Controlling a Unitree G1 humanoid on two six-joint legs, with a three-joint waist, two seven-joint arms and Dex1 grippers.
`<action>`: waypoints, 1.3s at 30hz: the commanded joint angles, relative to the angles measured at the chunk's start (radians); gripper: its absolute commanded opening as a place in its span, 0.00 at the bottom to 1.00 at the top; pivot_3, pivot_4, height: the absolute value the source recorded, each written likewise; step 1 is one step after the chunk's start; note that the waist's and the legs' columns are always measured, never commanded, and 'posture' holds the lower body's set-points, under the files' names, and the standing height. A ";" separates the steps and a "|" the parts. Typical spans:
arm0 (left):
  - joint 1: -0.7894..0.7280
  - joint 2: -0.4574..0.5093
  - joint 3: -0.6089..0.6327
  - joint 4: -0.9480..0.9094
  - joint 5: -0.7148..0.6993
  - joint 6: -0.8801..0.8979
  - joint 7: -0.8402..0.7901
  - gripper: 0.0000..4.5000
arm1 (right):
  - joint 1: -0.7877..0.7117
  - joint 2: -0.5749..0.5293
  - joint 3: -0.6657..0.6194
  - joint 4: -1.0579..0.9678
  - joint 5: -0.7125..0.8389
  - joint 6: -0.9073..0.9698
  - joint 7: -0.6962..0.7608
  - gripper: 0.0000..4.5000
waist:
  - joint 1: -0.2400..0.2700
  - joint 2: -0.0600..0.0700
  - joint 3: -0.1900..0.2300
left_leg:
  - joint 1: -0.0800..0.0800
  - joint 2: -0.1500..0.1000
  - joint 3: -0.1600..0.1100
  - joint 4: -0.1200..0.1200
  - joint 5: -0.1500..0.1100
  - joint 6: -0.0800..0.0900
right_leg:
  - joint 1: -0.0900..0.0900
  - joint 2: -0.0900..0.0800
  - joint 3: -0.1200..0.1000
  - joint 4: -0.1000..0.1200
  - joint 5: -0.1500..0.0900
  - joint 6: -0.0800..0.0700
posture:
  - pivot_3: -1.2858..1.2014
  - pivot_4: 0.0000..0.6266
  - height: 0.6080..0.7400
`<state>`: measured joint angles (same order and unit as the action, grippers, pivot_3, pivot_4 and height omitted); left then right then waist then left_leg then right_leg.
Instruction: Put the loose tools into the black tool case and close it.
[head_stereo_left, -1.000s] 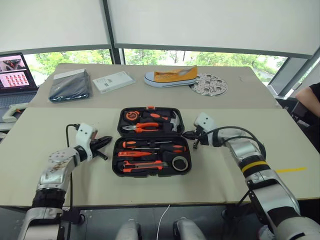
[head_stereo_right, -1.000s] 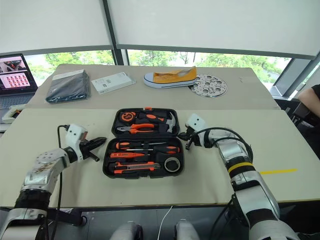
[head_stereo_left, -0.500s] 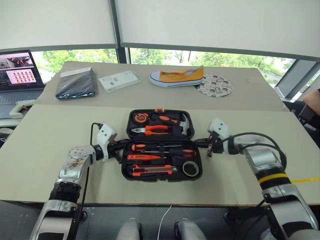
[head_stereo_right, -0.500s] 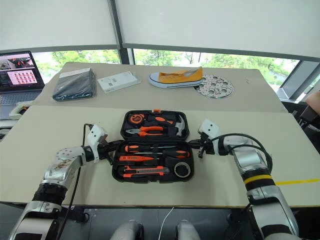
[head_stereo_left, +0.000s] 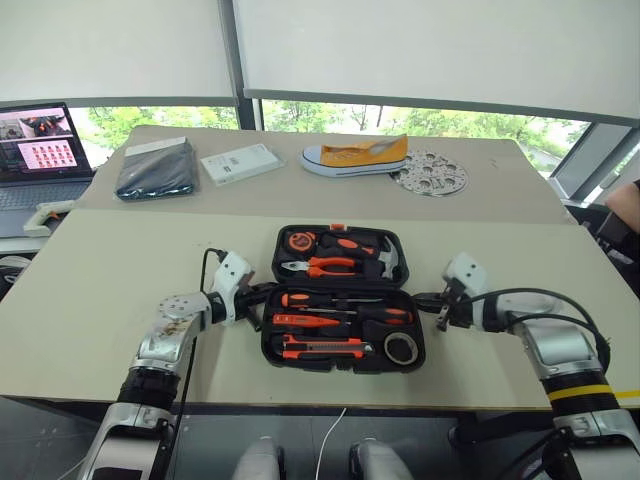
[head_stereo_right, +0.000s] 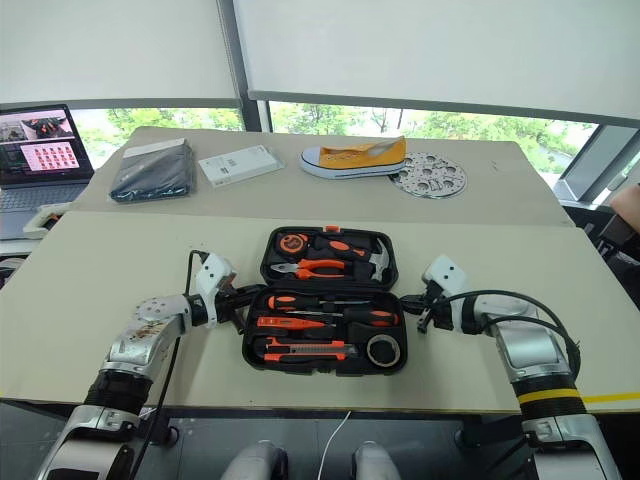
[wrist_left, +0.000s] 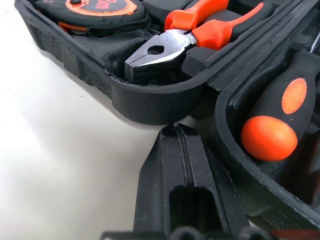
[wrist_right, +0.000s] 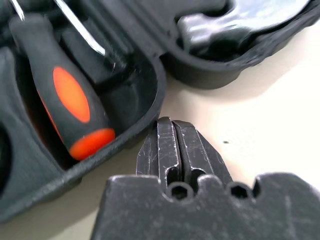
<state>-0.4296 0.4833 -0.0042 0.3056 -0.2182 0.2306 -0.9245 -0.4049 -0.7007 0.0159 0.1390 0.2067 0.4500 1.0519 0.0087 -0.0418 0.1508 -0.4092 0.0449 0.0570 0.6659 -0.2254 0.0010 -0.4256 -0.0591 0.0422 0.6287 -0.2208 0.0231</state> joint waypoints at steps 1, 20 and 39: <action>0.011 0.110 0.087 -0.093 -0.086 0.107 -0.064 0.38 | 0.005 -0.051 -0.083 -0.089 0.093 0.093 0.029 0.39 | -0.005 0.000 0.000 | 0.000 0.001 0.000 0.000 0.000 0.000 | 0.000 0.001 0.000 0.000 0.000 0.000 | 0.52 0.24 1.00; -0.449 0.053 0.067 0.159 -0.121 0.764 0.269 1.00 | -0.587 0.103 0.003 0.260 0.149 0.876 -0.324 0.99 | -0.030 -0.001 0.001 | -0.003 0.000 -0.001 0.001 0.001 0.001 | -0.004 0.002 0.001 0.002 0.001 -0.001 | 0.52 0.24 1.00; -0.525 0.000 0.047 0.307 -0.107 0.751 0.240 0.00 | -0.696 0.172 0.027 0.585 0.052 0.742 -0.371 0.32 | -0.030 -0.001 0.001 | -0.011 -0.002 -0.002 0.003 0.002 -0.001 | -0.014 0.000 0.001 0.011 0.002 0.000 | 0.52 0.24 1.00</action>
<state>-0.9458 0.4802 0.0441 0.6042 -0.3402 0.9961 -0.6814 -1.0876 -0.5037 0.0471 0.7346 0.2639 1.2008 0.6762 -0.0213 -0.0431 0.1522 -0.4200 0.0432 0.0552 0.6689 -0.2225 -0.0004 -0.4398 -0.0592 0.0434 0.6405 -0.2191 0.0228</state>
